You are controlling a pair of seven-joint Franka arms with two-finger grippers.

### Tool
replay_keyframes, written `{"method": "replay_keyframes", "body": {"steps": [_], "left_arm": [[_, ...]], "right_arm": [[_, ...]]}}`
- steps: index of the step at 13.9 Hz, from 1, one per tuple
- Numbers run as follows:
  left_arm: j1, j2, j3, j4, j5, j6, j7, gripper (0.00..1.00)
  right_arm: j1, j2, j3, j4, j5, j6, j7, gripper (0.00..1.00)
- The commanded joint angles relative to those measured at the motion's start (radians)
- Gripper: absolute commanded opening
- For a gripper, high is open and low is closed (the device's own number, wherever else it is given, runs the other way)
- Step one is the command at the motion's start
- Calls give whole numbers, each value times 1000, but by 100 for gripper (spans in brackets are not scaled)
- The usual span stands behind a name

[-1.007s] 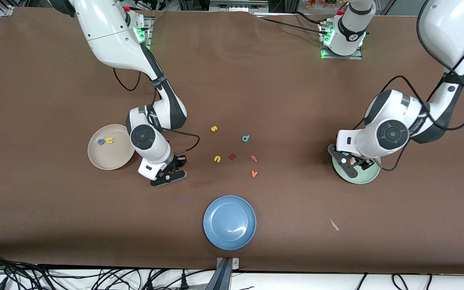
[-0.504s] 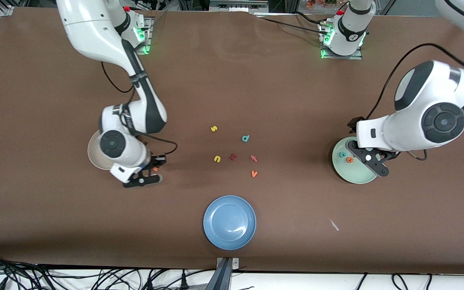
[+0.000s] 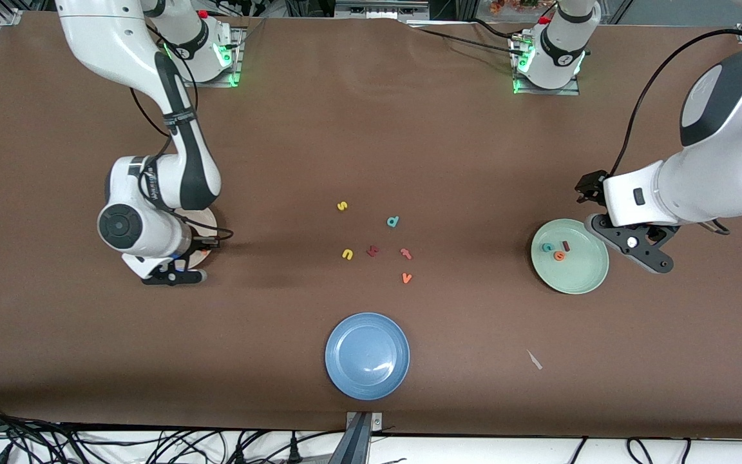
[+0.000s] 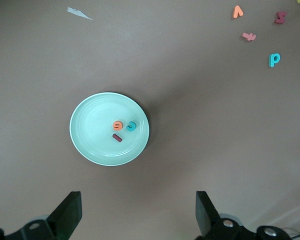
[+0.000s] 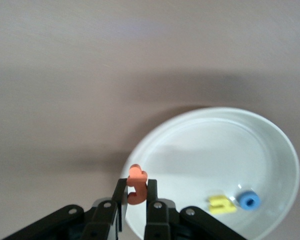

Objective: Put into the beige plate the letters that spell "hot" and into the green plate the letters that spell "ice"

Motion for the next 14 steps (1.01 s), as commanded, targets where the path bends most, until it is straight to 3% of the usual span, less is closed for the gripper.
{"method": "replay_keyframes", "body": {"steps": [1, 2, 3, 4, 6, 7, 11, 14], "left_arm": [[-84, -114, 166, -42, -95, 73, -10, 100], [-101, -160, 255, -79, -187, 111, -8, 100], [-107, -205, 335, -119, -288, 137, -8, 100], [-135, -255, 414, -166, -357, 171, -8, 100], [-217, -346, 560, -263, -364, 222, -10, 100], [-228, -383, 593, -304, -361, 240, -10, 100], [-224, -541, 601, -510, -274, 251, -86, 100], [-225, -546, 601, -527, -272, 251, -152, 100]], "right_arm": [[8, -43, -40, -88, 18, 3, 30, 9], [6, -39, -49, -88, 18, 2, 30, 60], [-3, -37, -49, -81, 18, 3, 27, 100], [-3, -39, -48, -74, 18, 2, 33, 100], [4, -39, -36, -49, 18, 2, 117, 100], [17, -37, -34, -32, 18, -6, 165, 100], [38, -29, -34, 97, 20, -136, 295, 100], [38, -26, -34, 151, 32, -197, 335, 100]]}}
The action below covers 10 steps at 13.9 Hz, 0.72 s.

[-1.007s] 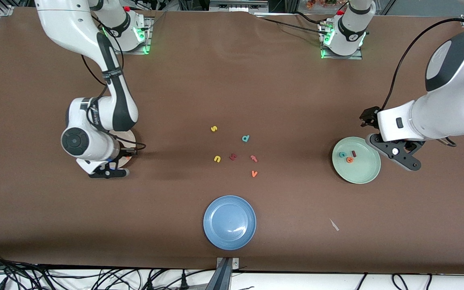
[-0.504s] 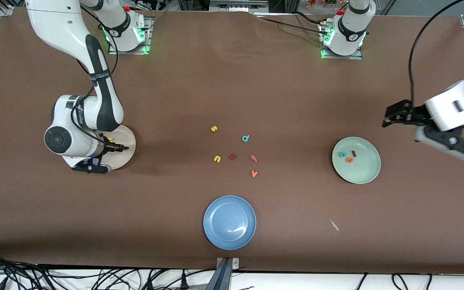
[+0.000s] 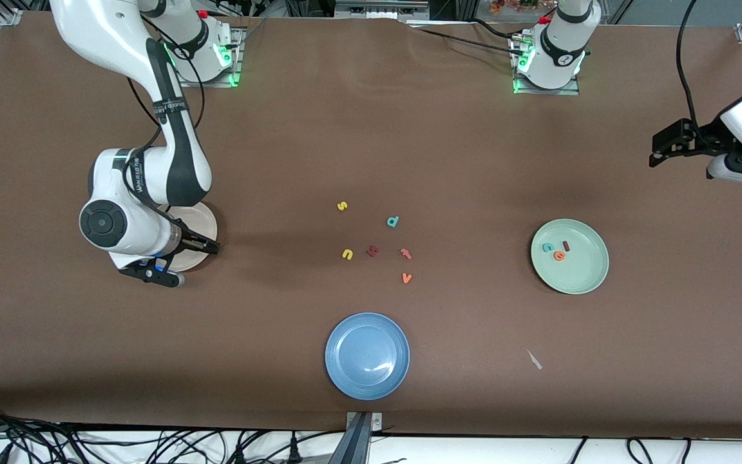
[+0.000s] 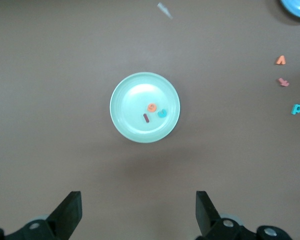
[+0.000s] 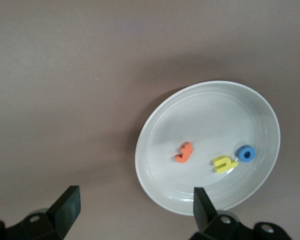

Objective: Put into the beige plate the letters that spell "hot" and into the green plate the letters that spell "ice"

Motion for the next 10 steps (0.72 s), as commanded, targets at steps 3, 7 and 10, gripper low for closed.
{"method": "replay_keyframes", "body": {"steps": [3, 7, 10], "left_arm": [[-15, -8, 17, -6, 25, 2, -57, 100], [-10, 23, 9, 30, 23, -20, -57, 100], [-18, 23, 6, 33, 17, -20, -55, 100]], "right_arm": [[3, 2, -2, 35, 97, -75, 23, 100], [-298, -140, 243, -50, 122, -89, 46, 100], [-374, -277, 311, -127, -56, -91, -58, 100]]}}
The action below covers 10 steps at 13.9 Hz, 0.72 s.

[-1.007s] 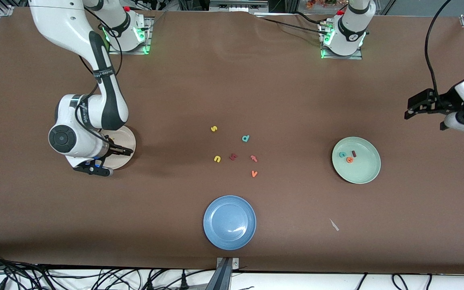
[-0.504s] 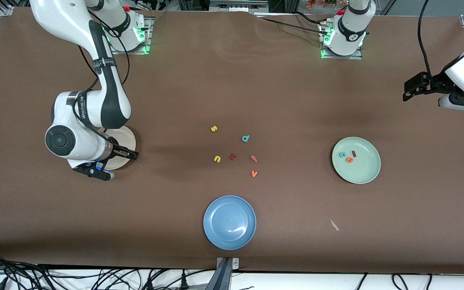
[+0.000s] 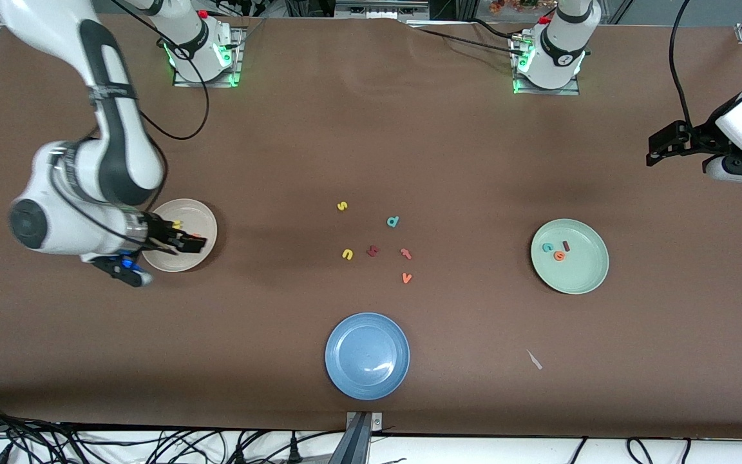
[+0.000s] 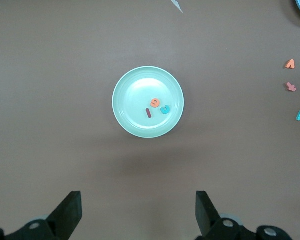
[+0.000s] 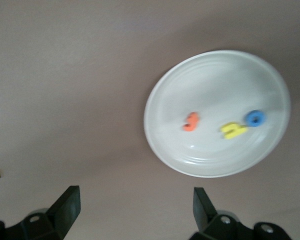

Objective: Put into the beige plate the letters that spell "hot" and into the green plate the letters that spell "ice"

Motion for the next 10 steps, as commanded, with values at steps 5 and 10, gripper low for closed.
{"method": "replay_keyframes", "body": {"steps": [5, 10], "left_arm": [[-18, 21, -5, 51, 17, -23, -14, 100], [-18, 23, -5, 51, 16, -23, -14, 100]], "right_arm": [[-62, -384, 57, -170, -254, -10, -293, 100], [-122, -450, 110, -84, -313, -302, -294, 100]]}}
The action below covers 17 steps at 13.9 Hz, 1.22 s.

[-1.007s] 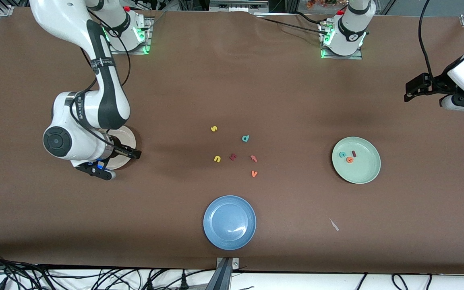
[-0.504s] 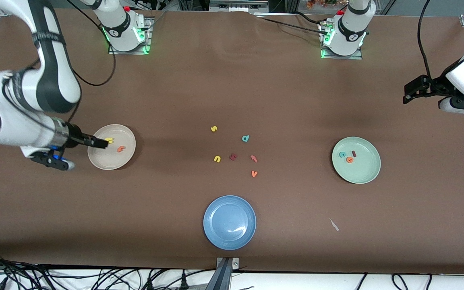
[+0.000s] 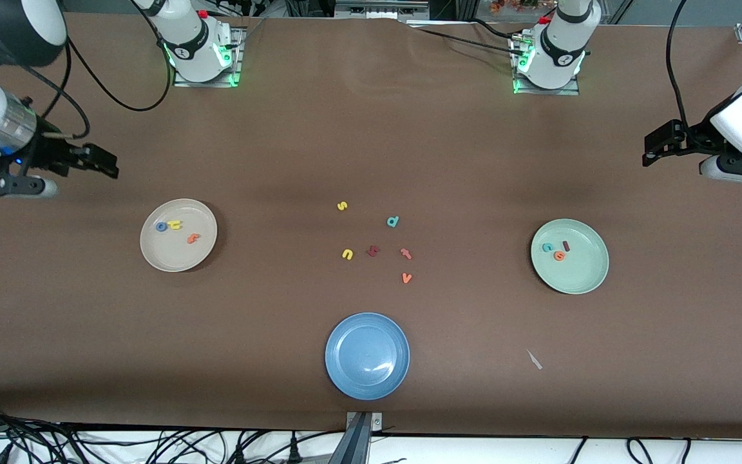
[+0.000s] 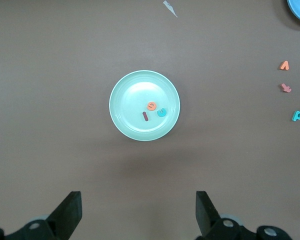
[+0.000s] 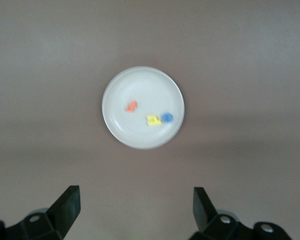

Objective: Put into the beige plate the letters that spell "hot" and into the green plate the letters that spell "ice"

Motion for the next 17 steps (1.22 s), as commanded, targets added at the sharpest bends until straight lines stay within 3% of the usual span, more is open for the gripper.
{"method": "replay_keyframes", "body": {"steps": [1, 6, 10, 17], "left_arm": [[-6, 15, -1, 32, 20, -20, -11, 100], [-7, 15, -2, 32, 22, -20, -11, 100], [-6, 15, -2, 32, 22, -19, -11, 100], [-7, 15, -2, 33, 22, -19, -11, 100]], "right_arm": [[-21, -15, 25, 53, -35, -177, -13, 100], [-29, -17, 19, 59, 1, -242, -15, 100], [-23, 72, 17, 186, 20, -318, -13, 100], [-25, 77, 16, 190, 34, -331, -65, 100]]}}
